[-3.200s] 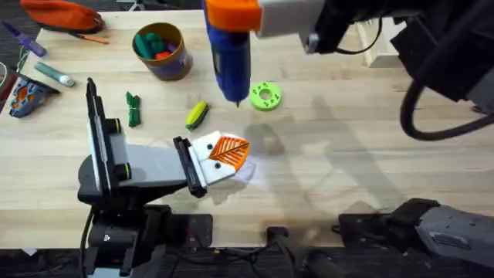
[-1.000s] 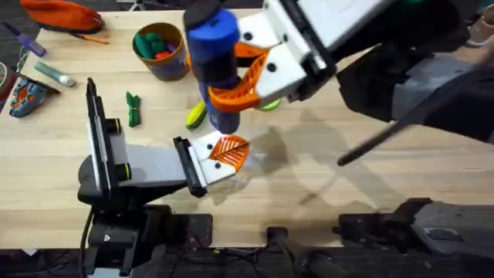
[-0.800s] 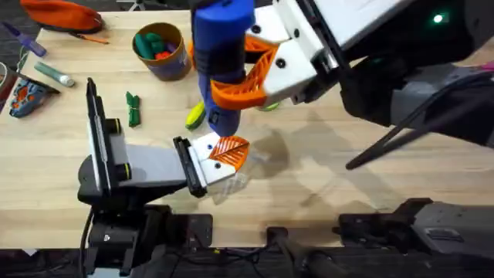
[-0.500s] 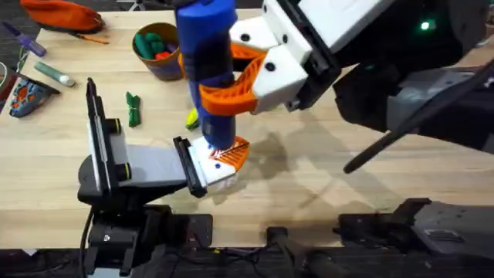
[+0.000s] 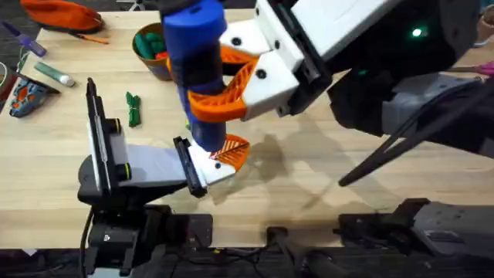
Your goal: Pick up the gripper from the table and insert it into the empty holder that is missing its gripper. Then pick up a screw, insert it into the mounting hole, and use the screwdriver to tighten it. Finally, clean up the table by picking up the vegetable and placing it into the bucket.
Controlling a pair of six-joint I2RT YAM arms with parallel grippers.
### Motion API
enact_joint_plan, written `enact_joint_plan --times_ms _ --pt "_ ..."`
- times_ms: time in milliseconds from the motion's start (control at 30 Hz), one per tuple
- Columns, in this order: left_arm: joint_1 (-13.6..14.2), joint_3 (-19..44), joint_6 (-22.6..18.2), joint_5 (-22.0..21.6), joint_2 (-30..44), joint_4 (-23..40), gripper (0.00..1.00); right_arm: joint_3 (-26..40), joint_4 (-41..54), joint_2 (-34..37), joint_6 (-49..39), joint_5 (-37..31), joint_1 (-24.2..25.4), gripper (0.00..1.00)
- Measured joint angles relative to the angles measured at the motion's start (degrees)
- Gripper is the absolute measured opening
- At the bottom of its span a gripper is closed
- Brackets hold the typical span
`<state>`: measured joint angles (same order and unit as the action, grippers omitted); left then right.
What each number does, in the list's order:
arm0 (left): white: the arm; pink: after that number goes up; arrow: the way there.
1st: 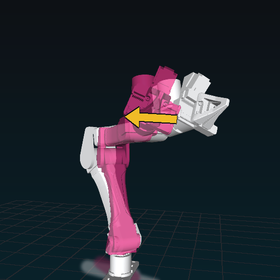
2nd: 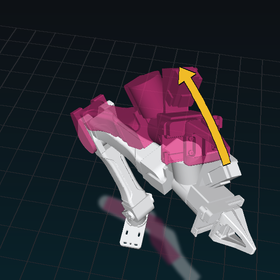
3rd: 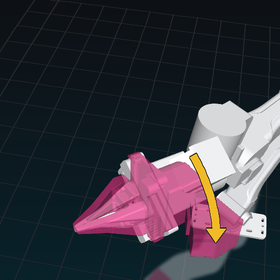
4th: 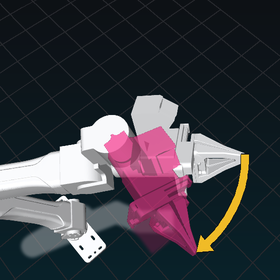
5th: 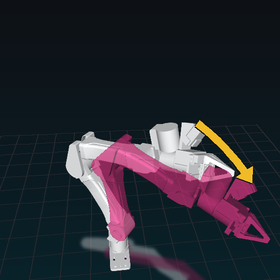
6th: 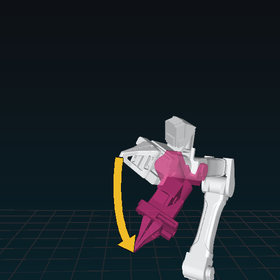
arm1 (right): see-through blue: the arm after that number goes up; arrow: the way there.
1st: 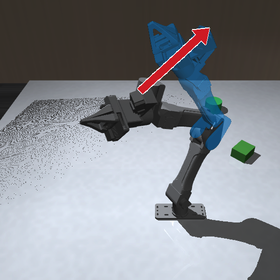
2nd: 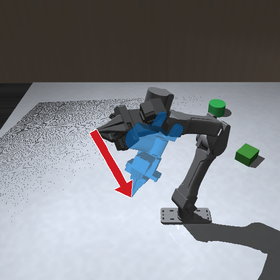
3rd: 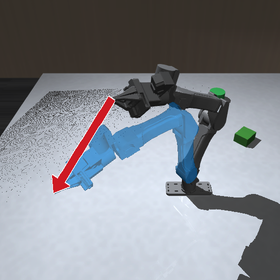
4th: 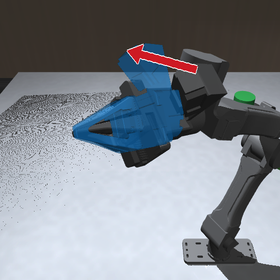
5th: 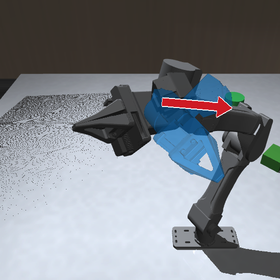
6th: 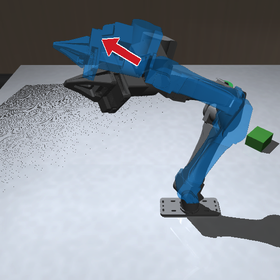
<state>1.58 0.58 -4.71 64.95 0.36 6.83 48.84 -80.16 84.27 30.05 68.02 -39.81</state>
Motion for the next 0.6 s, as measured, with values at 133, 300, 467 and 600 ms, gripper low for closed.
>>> enact_joint_plan --times_ms 133,300,467,600 --pt "0.0 0.0 0.0 0.0 0.0 0.0 0.009 0.0 0.1 1.3 -0.5 -0.2 -0.4 0.024" --pt "0.0 0.0 0.0 0.0 0.0 0.0 0.009 0.0 0.5 2.2 -1.7 -0.3 -0.4 0.024" --pt "0.0 0.0 0.0 0.0 0.0 0.0 0.009 0.0 0.9 2.2 -2.8 -0.5 -0.4 0.024" --pt "0.0 0.0 0.0 0.0 0.0 0.0 0.009 0.0 1.0 2.3 -3.5 -0.5 -0.4 0.024"
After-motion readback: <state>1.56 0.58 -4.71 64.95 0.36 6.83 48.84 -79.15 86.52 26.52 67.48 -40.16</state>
